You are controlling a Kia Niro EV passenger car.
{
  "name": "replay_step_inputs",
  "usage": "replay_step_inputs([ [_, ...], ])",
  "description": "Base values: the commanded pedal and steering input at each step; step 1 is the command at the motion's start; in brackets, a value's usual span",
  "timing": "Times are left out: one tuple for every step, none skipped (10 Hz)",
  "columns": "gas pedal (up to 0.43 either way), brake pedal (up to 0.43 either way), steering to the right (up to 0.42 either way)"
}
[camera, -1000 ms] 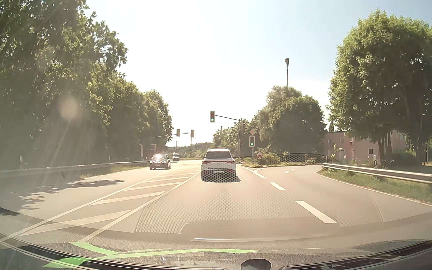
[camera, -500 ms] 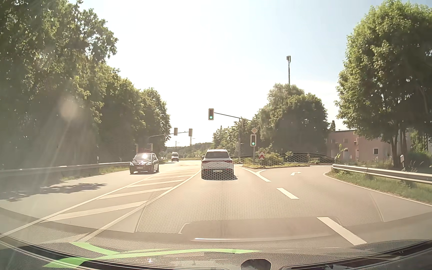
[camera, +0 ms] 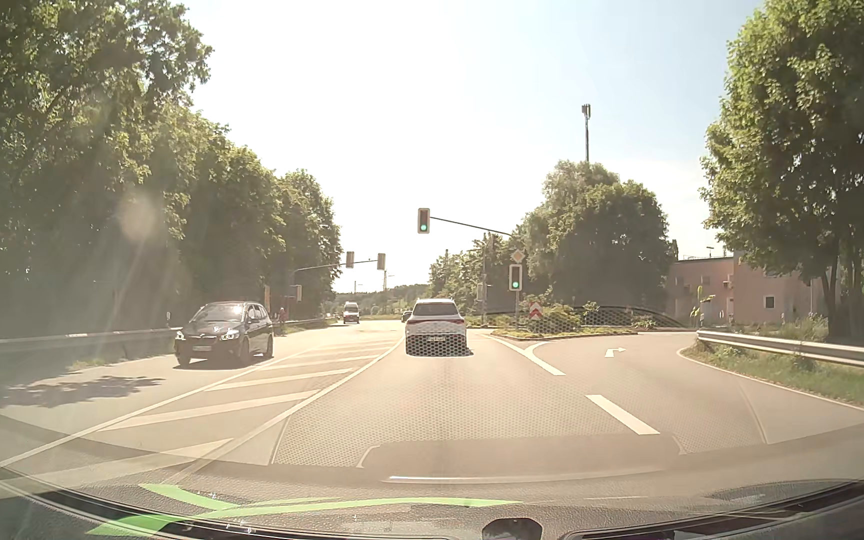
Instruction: Follow the waypoints while adhering to traffic rules and regulations
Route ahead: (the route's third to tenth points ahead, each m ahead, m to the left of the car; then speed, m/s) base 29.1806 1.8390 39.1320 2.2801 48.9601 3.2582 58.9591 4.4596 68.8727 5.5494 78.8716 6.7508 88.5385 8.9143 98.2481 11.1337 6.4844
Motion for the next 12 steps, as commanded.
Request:
replay_step_inputs([
  [0.441, 0.000, -0.015],
  [0.441, 0.000, -0.015],
  [0.441, 0.000, -0.015],
  [0.449, 0.000, -0.015],
  [0.449, 0.000, -0.015],
  [0.449, 0.000, -0.015],
  [0.449, 0.000, -0.015],
  [0.449, 0.000, -0.015],
  [0.449, 0.000, -0.015],
  [0.398, 0.000, -0.015],
  [0.350, 0.000, -0.015],
  [0.350, 0.000, -0.015],
])
